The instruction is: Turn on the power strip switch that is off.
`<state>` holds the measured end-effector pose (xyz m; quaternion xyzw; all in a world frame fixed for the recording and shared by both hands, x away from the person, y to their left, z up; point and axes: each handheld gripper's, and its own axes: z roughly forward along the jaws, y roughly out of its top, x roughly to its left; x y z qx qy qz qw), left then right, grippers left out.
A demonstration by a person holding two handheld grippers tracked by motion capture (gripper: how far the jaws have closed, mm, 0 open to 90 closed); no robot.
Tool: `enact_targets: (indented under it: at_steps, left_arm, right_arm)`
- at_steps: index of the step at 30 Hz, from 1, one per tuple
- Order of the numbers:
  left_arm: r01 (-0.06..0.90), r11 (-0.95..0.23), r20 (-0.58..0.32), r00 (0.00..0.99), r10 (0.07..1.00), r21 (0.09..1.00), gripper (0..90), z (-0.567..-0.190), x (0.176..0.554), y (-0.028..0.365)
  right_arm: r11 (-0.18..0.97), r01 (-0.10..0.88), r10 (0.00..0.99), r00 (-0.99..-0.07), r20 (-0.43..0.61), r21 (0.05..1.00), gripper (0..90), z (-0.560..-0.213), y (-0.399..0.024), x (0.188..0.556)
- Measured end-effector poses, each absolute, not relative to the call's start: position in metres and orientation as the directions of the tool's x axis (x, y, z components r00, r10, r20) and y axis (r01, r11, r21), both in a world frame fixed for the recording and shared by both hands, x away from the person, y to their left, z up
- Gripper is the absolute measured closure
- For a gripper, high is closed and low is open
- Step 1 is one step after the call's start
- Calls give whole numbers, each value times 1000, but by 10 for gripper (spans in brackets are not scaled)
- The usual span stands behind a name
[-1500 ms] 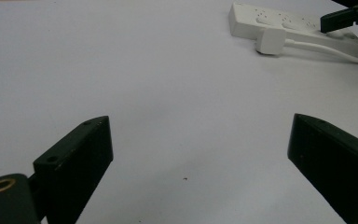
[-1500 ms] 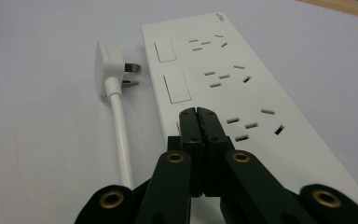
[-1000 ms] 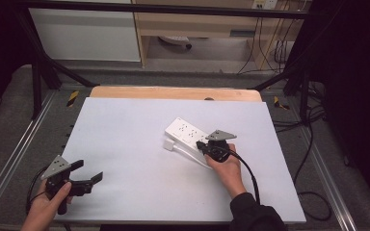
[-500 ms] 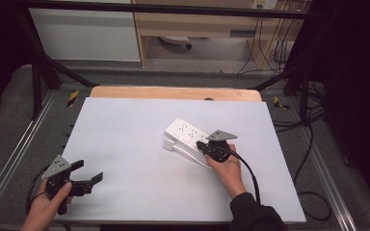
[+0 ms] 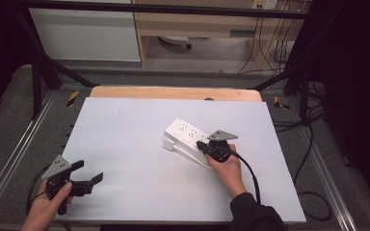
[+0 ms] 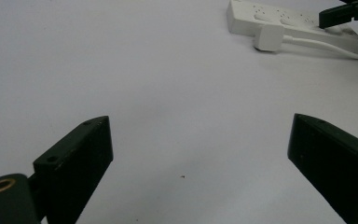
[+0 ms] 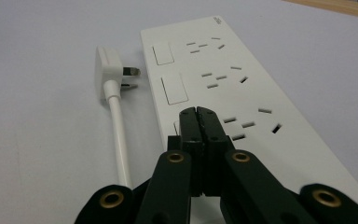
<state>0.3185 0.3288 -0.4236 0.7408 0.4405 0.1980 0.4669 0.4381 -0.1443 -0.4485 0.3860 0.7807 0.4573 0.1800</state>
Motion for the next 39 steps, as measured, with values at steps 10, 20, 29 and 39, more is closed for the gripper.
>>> enact_targets:
  at_steps: [10, 20, 29, 39]
  left_arm:
    - [468, -181, -115, 536, 836, 865, 67, -424, 318, 328]
    - [469, -183, -114, 537, 836, 864, 67, -424, 318, 328]
    - [470, -184, -115, 538, 835, 863, 67, -424, 318, 328]
    - [471, -186, -115, 541, 833, 862, 67, -424, 318, 327]
  right_arm:
    - [260, 442, 767, -634, 95, 858, 900, -450, -148, 438]
    - [259, 442, 766, -636, 96, 859, 900, -451, -148, 438]
    - [256, 441, 764, -637, 99, 860, 900, -451, -149, 439]
    - [255, 440, 765, -637, 99, 861, 900, -451, -148, 438]
